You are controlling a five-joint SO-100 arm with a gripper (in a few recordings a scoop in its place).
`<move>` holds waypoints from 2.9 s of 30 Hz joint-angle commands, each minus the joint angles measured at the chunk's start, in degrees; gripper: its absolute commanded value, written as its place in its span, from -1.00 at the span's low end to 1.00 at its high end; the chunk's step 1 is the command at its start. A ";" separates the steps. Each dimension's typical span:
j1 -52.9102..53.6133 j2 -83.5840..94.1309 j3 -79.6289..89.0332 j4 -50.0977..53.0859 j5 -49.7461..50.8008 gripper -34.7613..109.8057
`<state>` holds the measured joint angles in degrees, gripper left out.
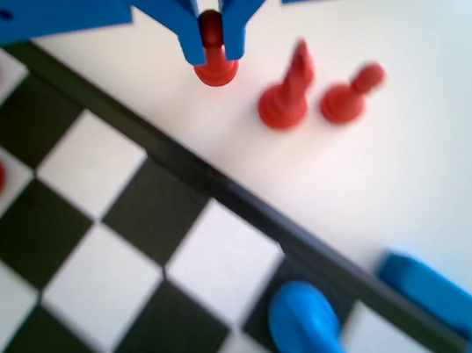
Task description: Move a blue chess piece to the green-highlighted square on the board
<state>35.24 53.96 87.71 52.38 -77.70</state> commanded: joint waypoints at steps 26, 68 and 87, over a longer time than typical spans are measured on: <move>0.18 8.44 -0.26 6.24 -3.69 -0.32; -39.11 39.37 33.40 1.23 22.85 -0.34; -36.83 27.25 32.43 -5.01 19.86 -0.35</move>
<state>-1.76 80.68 121.29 47.46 -56.78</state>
